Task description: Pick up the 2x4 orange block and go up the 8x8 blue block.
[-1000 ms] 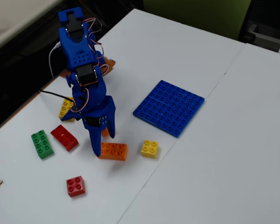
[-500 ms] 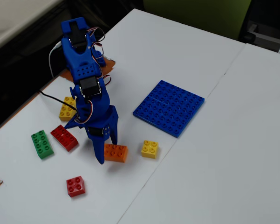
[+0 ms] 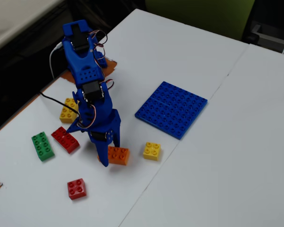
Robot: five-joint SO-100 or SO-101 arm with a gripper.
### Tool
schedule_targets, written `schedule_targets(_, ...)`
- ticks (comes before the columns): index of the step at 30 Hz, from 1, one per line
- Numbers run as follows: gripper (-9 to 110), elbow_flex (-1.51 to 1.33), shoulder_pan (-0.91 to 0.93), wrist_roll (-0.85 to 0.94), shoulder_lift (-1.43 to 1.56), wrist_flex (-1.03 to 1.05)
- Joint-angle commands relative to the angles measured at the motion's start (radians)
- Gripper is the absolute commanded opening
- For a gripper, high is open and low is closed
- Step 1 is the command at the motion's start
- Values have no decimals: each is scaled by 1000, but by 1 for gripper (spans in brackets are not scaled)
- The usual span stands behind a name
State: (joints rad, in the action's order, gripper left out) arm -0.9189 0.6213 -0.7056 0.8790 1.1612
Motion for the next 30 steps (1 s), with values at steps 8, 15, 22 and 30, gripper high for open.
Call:
schedule_targets(8,12,58,-2,12,-8,-20)
schedule_targets(15,7,58,2,17,-11,-25)
schedule_targets(22,0,58,8,60,3,-23)
schedule_targets(30,0,35,-3,196,138,26)
